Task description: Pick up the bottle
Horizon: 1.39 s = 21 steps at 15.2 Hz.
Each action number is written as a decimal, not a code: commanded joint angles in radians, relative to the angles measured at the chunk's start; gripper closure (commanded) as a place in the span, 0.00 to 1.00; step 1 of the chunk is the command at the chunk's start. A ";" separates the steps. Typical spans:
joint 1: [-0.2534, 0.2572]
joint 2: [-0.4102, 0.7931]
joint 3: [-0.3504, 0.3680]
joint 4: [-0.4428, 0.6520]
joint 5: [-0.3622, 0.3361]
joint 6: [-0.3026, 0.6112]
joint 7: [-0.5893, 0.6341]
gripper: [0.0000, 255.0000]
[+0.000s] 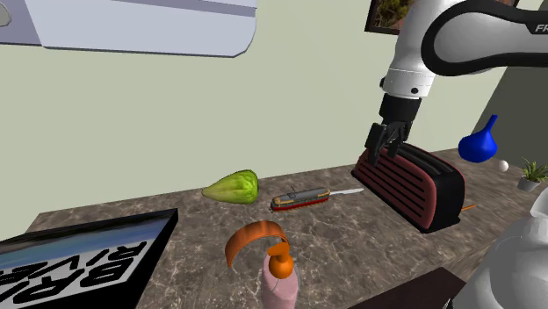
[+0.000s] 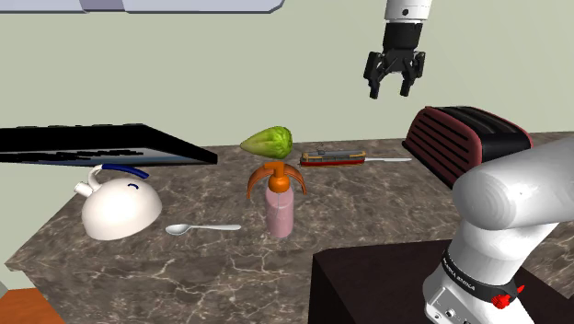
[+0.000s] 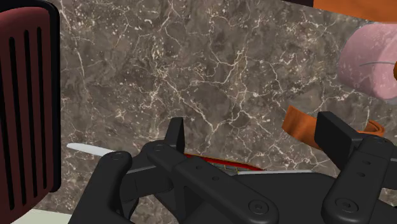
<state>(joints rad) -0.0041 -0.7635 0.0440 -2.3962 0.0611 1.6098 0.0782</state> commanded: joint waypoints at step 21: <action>0.114 0.449 0.384 -0.008 0.116 0.448 0.362 0.00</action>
<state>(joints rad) 0.1083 -0.3466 0.4113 -2.4195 0.1827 2.0417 0.4201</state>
